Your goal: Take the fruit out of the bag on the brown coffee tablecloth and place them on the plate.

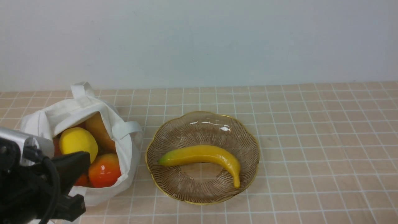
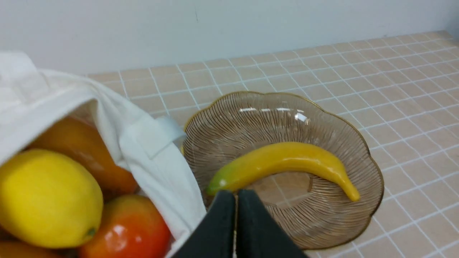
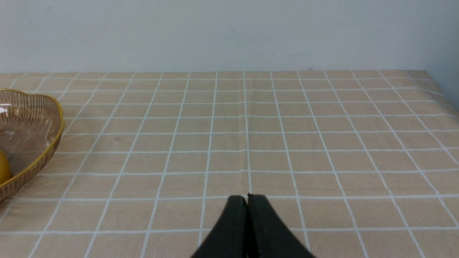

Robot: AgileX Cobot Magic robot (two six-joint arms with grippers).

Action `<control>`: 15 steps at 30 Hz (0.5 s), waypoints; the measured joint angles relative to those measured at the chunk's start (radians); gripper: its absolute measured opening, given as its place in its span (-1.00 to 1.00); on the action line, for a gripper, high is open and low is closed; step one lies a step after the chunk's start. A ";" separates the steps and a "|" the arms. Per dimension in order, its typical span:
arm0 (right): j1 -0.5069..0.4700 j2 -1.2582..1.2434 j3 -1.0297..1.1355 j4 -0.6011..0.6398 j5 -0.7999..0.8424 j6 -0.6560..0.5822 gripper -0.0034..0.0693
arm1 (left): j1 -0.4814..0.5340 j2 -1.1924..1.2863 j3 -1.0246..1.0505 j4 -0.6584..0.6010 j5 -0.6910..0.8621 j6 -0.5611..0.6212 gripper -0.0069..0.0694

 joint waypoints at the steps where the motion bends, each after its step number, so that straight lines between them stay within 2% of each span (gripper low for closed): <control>1: 0.000 0.000 0.000 0.000 0.000 0.000 -0.95 | 0.000 0.000 0.009 -0.009 0.005 0.001 -0.84; 15: 0.000 0.000 0.000 0.000 0.000 0.000 -0.95 | 0.000 -0.010 0.038 -0.024 0.008 0.038 -0.84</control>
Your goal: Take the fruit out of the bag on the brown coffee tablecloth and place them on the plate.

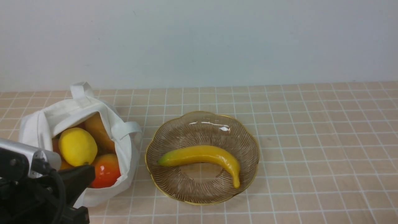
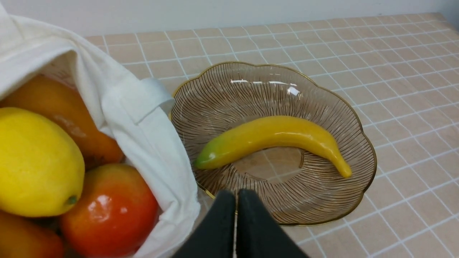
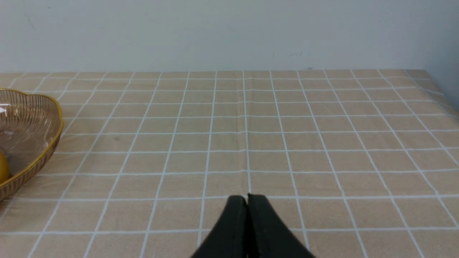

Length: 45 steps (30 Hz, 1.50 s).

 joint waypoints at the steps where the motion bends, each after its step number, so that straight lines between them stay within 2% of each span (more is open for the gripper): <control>1: 0.000 0.000 0.000 0.000 0.000 0.000 -0.95 | 0.000 -0.011 0.007 0.000 -0.001 0.001 -0.84; 5: 0.000 0.000 0.000 0.000 0.000 0.000 -0.95 | 0.000 -0.150 0.092 0.069 -0.046 -0.011 -0.84; 7: 0.000 0.000 0.000 0.000 0.000 0.000 -0.95 | 0.000 -0.237 0.150 0.200 -0.082 -0.103 -0.84; 8: 0.000 0.000 0.000 0.000 0.000 0.000 -0.95 | 0.000 -0.254 0.155 0.216 -0.084 -0.117 -0.84; 9: 0.000 0.000 0.000 0.000 0.000 0.000 -0.95 | 0.000 -0.317 0.203 0.390 -0.101 -0.263 -0.84; 10: 0.000 0.000 0.000 0.000 0.000 0.000 -0.95 | 0.000 -0.332 0.208 0.411 -0.103 -0.282 -0.84; 14: 0.000 0.000 0.000 0.000 0.000 0.000 -0.95 | 0.000 -0.482 0.312 0.822 -0.111 -0.688 -0.84; 16: 0.000 0.000 0.000 0.000 0.000 0.000 -0.95 | 0.005 -0.542 0.347 0.891 -0.111 -0.776 -0.84; 20: 0.000 0.000 0.000 0.000 0.000 0.000 -0.95 | 0.034 -0.623 0.367 0.915 -0.103 -0.808 -0.84; 26: 0.000 0.000 0.000 0.001 0.000 0.000 -0.95 | 0.113 -0.671 0.368 0.912 -0.008 -0.775 -0.84; 30: 0.000 0.000 0.000 0.001 0.000 0.000 -0.95 | 0.118 -0.671 0.368 0.910 0.052 -0.771 -0.84; 45: 0.000 0.000 0.000 0.001 0.000 0.000 -0.95 | 0.118 -0.671 0.368 0.910 0.058 -0.771 -0.84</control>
